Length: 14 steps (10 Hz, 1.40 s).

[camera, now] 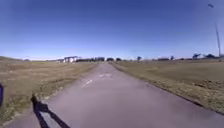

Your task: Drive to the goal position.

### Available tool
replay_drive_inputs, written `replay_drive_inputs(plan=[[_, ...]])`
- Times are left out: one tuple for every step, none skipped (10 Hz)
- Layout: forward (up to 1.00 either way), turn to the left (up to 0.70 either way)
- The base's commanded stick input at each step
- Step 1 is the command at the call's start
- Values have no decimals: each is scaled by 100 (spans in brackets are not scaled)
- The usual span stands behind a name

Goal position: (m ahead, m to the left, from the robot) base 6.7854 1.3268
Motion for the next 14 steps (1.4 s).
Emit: replay_drive_inputs(plan=[[70,0],[70,0],[70,0],[70,0],[70,0],[70,0],[70,0],[70,0],[70,0],[70,0],[70,0],[70,0],[70,0],[70,0]])
